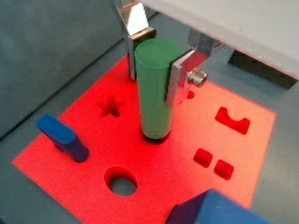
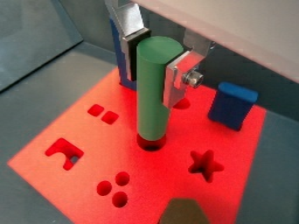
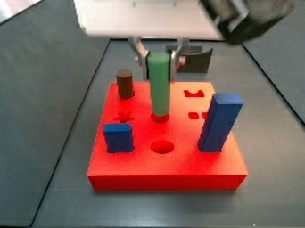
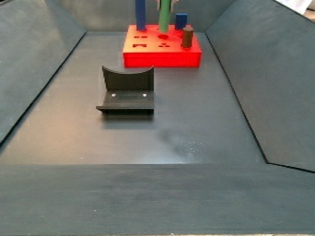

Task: Pick up the round object. Move up. Place the round object on the fixture. Regrasp the round object. Move to above the board. Insert the round object.
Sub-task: Insert the round object.

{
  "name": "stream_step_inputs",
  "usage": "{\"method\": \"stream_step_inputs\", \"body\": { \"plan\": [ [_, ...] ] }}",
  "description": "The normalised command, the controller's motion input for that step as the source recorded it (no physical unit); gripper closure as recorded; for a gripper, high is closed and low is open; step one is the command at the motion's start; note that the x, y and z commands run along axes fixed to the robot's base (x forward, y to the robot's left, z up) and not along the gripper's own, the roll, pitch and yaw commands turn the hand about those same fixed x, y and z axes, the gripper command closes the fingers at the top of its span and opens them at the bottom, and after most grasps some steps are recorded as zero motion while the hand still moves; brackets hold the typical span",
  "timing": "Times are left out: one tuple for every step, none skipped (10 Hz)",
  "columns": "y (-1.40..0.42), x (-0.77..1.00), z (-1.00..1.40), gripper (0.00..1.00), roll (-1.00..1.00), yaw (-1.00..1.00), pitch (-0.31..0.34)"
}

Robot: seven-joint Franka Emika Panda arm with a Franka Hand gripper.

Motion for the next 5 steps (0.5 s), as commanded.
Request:
{"method": "stream_step_inputs", "body": {
  "plan": [
    [0.00, 0.00, -0.26, 1.00, 0.00, -0.02, -0.023],
    [0.02, 0.06, -0.19, 1.00, 0.00, 0.00, 0.000],
    [0.02, 0.09, -0.19, 1.00, 0.00, 0.00, 0.000],
    [0.05, 0.20, -0.21, 1.00, 0.00, 0.00, 0.003],
    [0.03, 0.14, -0.29, 1.00, 0.04, 0.00, 0.019]
  ]
}}
